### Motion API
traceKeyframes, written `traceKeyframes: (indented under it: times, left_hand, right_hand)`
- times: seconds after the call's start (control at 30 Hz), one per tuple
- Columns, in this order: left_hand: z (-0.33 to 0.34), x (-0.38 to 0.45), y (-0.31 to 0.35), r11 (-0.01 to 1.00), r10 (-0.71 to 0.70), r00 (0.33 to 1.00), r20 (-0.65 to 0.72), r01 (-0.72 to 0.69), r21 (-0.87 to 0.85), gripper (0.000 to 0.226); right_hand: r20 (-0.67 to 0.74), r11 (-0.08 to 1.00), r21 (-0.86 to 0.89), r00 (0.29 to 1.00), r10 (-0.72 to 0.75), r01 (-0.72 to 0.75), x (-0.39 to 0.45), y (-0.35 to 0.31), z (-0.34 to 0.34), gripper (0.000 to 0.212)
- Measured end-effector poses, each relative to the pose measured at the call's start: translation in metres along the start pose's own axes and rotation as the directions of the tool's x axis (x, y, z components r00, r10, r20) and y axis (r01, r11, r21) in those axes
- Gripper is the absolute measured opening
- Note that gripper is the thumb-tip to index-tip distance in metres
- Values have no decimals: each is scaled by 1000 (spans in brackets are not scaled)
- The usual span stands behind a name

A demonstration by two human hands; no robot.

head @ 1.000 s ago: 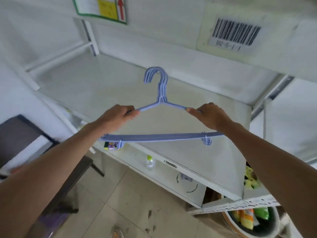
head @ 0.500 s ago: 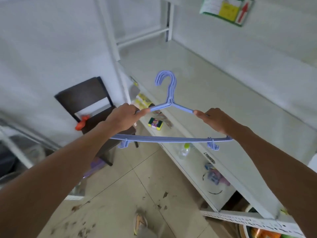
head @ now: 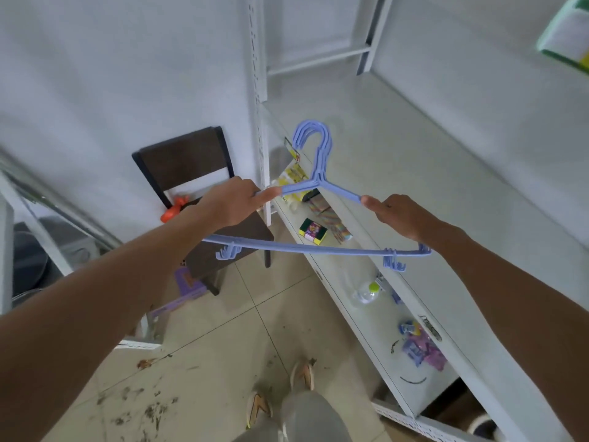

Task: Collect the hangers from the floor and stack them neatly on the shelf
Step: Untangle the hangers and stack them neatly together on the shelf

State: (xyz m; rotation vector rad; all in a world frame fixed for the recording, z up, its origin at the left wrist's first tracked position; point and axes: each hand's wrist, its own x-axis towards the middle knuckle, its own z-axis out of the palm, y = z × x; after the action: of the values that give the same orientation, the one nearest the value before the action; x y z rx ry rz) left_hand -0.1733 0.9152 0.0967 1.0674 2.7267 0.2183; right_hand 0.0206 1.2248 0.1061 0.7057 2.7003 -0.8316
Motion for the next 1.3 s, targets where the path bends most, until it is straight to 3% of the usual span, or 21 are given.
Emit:
traceKeyframes:
  times: [0.23,0.4,0.67,0.83,0.93,1.07,1.17,1.3]
  left_hand:
    - [-10,34,-20,995,-98,995,-31,98,11,91]
    - [-14,67,-23,998,-66,998,-5,66,-2,84]
    - [11,125,-45,994,-105,993,46,105,6,103]
    - [12,154,-61,993,-60,993,101,48,110,84]
    - [6,177,-73,996,-55,995,89,49,72,97]
    - [-5,210,-75,999,-16,997,74,14,38,82]
    - [-11,243,-72,999,31,996,79,-34,32,83]
    - [-18,296,-68,992,100,994,51,-103,79,82]
  right_hand:
    - [27,996,-15,996,-83,83,71,-22,-12,77]
    - [45,997,4,996,-79,79,104,-17,-17,77]
    - [102,1000,-7,995,-14,15,165,-6,-7,76]
    - [110,998,-18,992,61,-60,196,-9,1,74]
    - [117,996,18,990,80,-83,212,-15,-3,73]
    - [90,992,61,990,106,-112,234,-20,-16,74]
    - [82,988,74,988,129,-135,249,-9,-27,79]
    - [2,981,131,990,142,-141,281,5,-47,62]
